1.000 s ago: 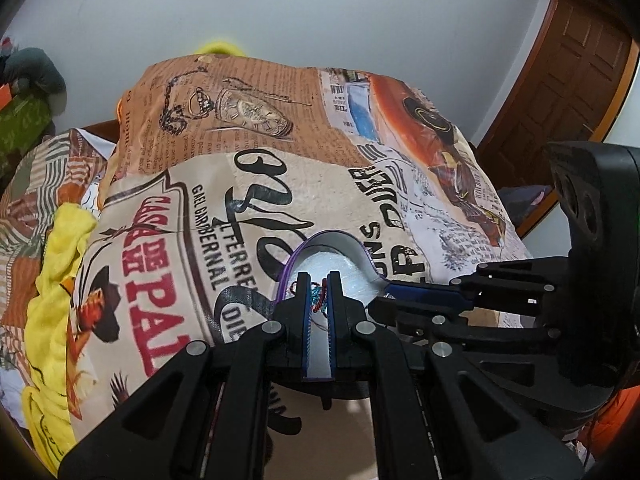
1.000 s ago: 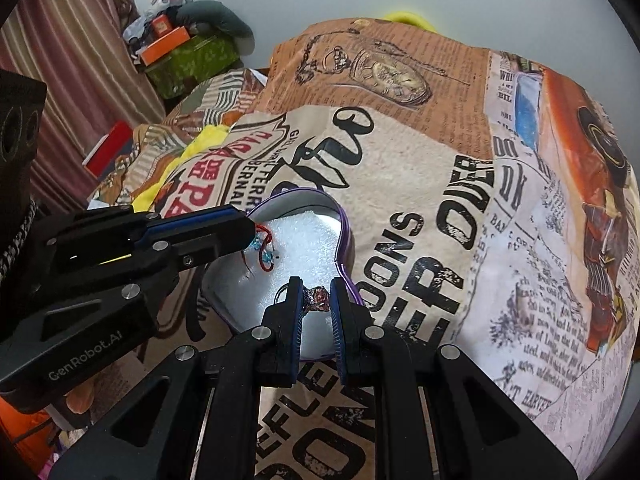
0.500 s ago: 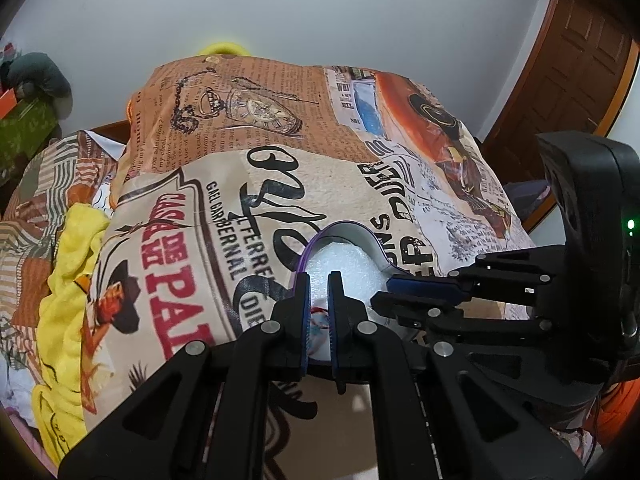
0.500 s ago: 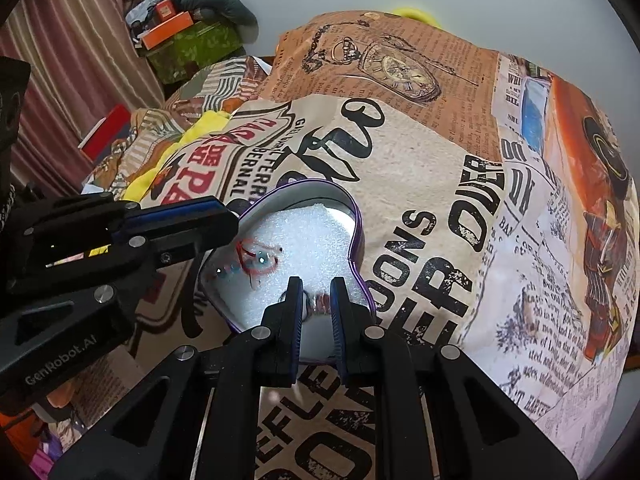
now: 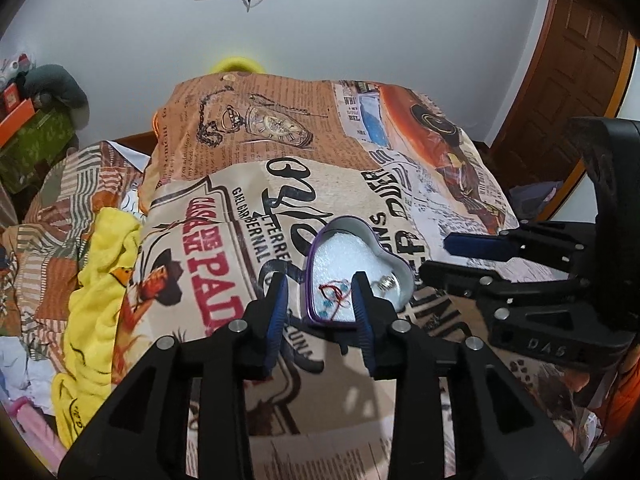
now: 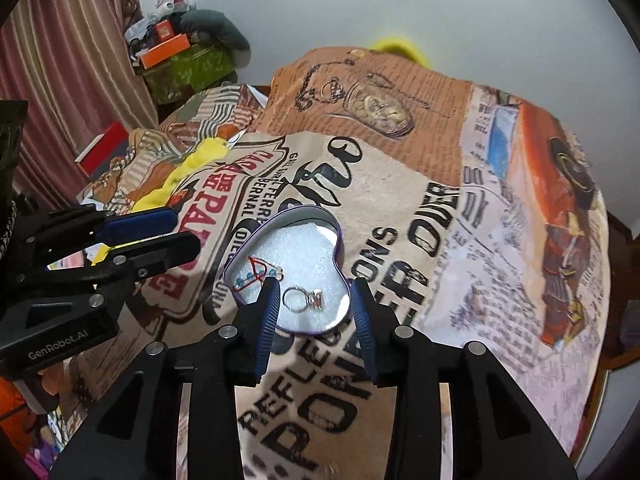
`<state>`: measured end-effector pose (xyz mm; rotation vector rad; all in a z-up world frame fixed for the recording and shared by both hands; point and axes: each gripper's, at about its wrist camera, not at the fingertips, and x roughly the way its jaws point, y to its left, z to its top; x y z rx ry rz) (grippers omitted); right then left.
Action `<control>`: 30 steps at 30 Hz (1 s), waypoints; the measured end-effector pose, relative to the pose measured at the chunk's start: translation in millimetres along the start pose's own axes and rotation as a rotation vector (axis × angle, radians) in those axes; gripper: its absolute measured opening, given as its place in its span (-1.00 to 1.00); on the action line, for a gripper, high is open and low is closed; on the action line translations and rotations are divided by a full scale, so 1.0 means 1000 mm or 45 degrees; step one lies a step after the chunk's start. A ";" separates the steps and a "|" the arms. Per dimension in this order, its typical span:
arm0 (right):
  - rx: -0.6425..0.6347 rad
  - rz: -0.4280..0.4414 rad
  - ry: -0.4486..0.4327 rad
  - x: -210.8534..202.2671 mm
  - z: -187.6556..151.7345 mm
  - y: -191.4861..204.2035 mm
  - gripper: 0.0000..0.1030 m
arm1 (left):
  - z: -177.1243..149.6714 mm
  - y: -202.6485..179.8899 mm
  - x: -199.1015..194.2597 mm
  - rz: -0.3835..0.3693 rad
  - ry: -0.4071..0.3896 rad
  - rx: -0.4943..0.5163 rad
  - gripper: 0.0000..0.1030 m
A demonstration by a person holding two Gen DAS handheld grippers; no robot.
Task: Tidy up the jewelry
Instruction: 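Open both grippers to drop the earring and ring into the tin, then move both grippers back to the jewelry pile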
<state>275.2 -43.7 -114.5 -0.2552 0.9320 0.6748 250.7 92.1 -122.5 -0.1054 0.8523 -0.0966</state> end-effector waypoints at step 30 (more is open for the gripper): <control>0.166 -0.121 -0.060 -0.074 -0.108 -0.041 -0.35 | -0.074 -0.096 -0.011 -0.125 0.168 0.118 -0.24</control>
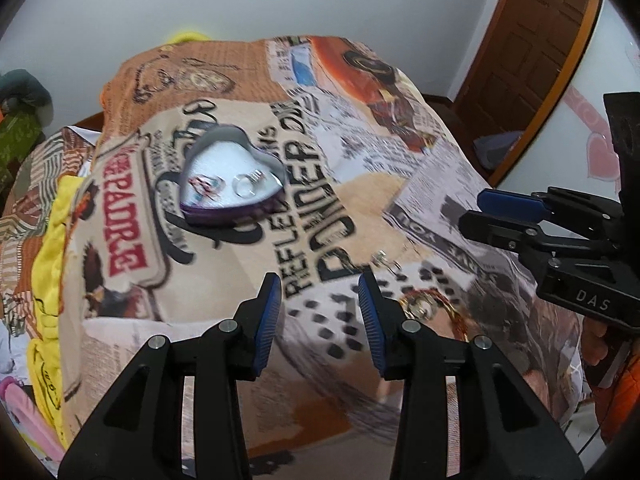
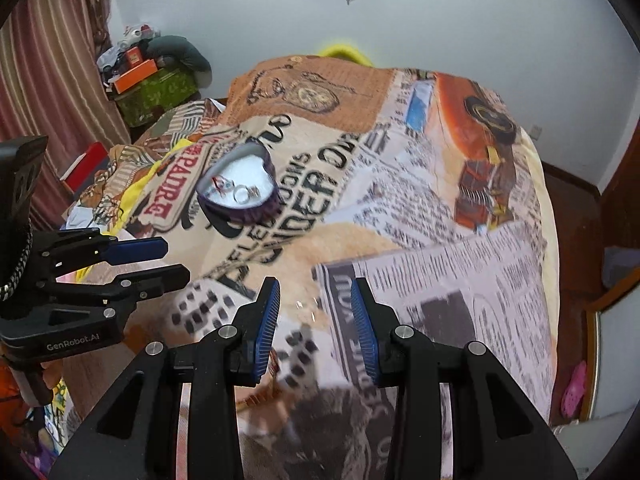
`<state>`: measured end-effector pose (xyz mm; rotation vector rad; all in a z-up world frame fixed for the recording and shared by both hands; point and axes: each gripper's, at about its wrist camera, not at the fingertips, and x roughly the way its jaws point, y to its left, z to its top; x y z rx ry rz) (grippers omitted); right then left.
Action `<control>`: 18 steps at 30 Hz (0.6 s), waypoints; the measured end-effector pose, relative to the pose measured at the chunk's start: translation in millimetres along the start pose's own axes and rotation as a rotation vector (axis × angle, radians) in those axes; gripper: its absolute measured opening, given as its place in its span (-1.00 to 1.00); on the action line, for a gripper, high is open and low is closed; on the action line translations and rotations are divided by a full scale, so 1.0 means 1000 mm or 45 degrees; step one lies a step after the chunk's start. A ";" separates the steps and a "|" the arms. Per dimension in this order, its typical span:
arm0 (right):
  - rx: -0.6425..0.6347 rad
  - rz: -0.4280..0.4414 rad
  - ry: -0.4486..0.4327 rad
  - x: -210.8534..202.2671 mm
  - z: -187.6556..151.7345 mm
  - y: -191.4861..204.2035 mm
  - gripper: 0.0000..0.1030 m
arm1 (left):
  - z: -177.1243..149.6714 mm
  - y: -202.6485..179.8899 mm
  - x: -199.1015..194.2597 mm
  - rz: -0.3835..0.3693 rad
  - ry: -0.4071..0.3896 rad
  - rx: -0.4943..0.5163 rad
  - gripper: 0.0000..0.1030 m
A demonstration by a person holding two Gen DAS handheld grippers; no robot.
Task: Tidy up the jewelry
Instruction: 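Move both grippers back to the jewelry pile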
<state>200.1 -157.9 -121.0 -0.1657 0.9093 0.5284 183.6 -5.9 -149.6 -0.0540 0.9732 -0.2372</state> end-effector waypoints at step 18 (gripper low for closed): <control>-0.013 0.036 0.058 0.001 -0.040 0.005 -0.35 | -0.026 -0.041 0.020 -0.072 0.056 0.106 -0.24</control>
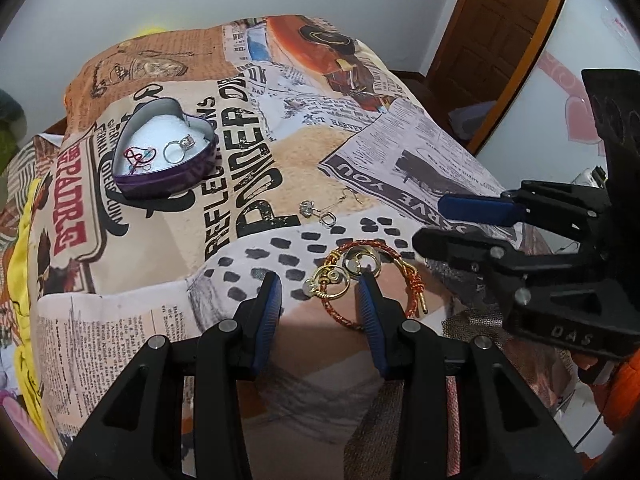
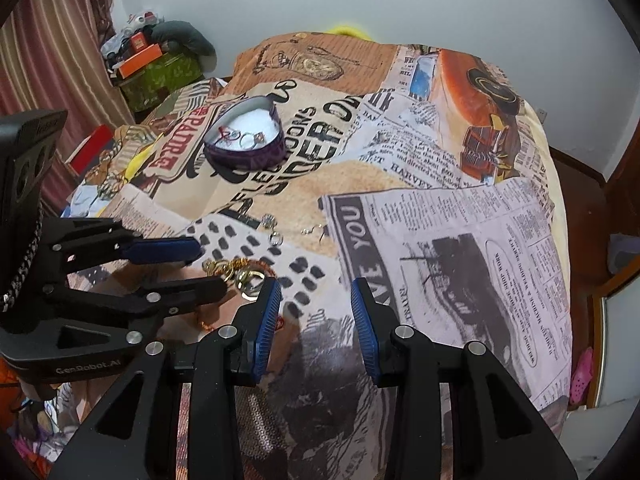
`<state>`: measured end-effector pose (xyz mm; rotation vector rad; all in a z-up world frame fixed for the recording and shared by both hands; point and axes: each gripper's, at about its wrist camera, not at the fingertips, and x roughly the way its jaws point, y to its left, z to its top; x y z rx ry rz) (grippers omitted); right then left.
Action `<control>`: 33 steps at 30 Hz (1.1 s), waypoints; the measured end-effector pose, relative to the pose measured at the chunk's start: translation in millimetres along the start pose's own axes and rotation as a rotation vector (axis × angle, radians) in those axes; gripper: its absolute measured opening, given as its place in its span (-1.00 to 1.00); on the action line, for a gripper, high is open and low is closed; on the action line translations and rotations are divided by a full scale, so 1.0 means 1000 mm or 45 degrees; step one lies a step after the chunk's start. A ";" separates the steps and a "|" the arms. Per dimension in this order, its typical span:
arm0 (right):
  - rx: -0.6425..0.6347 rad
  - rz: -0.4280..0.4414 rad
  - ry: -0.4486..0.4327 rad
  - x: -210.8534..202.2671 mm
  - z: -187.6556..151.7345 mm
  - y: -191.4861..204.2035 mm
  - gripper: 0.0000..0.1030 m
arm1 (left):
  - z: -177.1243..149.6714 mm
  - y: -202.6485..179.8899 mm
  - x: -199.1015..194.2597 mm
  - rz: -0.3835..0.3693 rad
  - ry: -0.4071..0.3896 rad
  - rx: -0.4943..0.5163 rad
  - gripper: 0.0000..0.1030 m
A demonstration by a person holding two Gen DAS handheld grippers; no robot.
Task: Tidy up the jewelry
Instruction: 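Move both grippers back to the jewelry pile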
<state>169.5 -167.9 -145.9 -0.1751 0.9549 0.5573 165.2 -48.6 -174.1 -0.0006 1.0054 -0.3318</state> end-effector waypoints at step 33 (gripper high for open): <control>-0.053 0.099 0.033 0.017 0.006 0.033 -0.50 | -0.021 0.028 -0.031 0.018 -0.123 -0.067 -0.52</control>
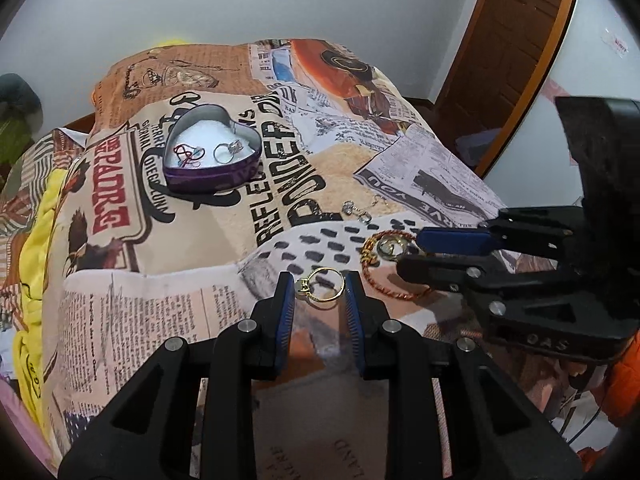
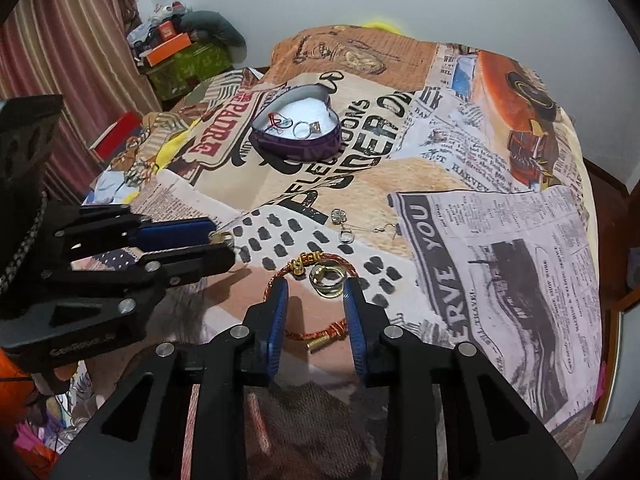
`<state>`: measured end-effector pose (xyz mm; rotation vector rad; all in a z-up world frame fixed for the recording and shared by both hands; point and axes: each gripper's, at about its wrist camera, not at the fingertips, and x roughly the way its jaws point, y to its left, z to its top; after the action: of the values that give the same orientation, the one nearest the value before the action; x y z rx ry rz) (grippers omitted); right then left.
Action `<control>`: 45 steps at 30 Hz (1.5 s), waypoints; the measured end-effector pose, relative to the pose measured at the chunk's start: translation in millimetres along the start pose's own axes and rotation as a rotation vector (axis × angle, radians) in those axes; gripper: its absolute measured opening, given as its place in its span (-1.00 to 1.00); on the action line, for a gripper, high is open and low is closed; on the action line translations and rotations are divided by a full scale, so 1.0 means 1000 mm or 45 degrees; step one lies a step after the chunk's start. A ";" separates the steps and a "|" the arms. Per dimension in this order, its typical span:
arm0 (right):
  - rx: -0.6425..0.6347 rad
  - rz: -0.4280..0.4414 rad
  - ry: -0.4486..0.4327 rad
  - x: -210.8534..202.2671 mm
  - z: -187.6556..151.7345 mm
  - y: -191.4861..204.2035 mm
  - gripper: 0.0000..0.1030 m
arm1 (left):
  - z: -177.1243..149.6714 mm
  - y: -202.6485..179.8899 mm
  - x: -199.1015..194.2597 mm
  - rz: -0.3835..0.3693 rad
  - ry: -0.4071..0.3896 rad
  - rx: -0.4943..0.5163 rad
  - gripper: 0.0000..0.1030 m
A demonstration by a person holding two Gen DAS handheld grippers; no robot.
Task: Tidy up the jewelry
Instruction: 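Move both grippers back to the jewelry pile, then grasp a gold ring with the left gripper while the right gripper grasps a silver ring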
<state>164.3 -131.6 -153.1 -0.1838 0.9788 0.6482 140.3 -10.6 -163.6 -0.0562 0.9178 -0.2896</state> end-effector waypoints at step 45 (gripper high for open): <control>-0.035 -0.016 -0.219 -0.023 0.072 0.013 -0.61 | 0.045 0.042 -0.026 0.093 -0.181 -0.066 -0.52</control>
<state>199.2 -100.6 -92.4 -0.1555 0.8033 0.6551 170.1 33.4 -123.2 -0.0898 0.7844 -0.1912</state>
